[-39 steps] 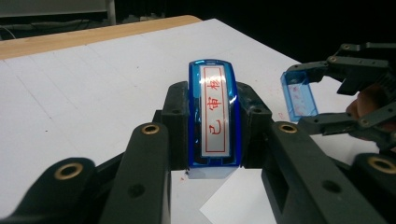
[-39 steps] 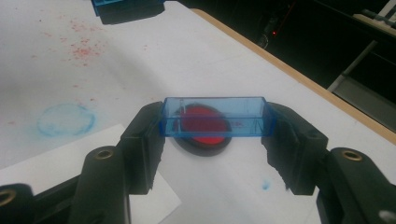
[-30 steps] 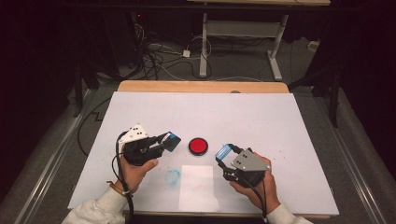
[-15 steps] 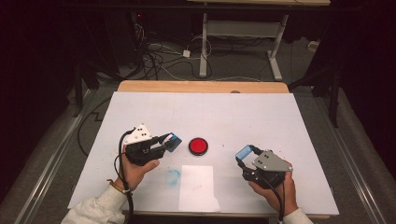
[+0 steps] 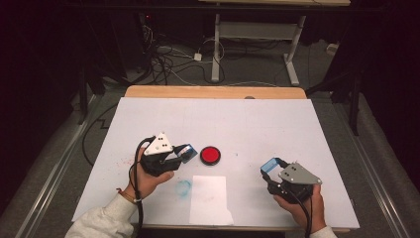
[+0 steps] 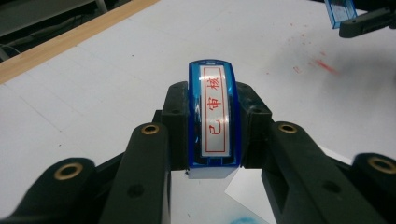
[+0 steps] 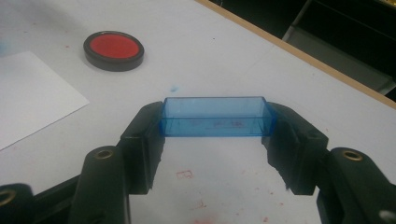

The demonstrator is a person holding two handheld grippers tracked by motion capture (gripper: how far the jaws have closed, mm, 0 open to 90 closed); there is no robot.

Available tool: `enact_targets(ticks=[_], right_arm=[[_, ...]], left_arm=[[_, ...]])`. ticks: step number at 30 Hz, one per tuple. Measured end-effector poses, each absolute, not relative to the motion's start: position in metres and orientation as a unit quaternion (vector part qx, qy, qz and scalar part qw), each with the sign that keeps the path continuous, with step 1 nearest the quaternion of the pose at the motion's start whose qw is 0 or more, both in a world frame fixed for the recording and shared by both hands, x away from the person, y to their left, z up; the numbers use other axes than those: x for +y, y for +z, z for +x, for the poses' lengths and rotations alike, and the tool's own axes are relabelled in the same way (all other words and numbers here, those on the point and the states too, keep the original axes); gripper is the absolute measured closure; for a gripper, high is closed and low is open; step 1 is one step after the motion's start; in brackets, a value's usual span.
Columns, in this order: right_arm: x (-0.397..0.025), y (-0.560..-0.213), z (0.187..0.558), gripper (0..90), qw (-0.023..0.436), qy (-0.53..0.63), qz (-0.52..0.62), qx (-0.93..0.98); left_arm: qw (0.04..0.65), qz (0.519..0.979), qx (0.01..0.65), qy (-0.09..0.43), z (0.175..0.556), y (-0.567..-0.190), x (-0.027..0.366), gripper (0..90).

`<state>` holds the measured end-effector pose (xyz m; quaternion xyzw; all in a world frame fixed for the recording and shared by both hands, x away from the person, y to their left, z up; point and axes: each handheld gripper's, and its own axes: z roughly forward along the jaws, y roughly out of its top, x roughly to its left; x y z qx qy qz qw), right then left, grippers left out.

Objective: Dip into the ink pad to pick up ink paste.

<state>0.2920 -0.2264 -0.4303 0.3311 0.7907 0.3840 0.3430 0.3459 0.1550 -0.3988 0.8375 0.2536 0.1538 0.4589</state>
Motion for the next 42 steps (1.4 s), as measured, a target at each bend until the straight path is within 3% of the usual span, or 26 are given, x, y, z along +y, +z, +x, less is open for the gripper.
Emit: enact_targets(ticks=[22, 42], right_arm=[[-0.225, -0.435, 0.293, 40.5, 0.332, 0.379, 0.333, 0.797], [-0.223, -0.438, 0.293, 40.5, 0.329, 0.369, 0.328, 0.805]], left_arm=[[0.430, 0.865, 0.229, 0.120, 0.390, -0.394, 0.114, 68.2], [0.371, 0.888, 0.249, 0.104, 0.415, -0.430, 0.084, 68.2]])
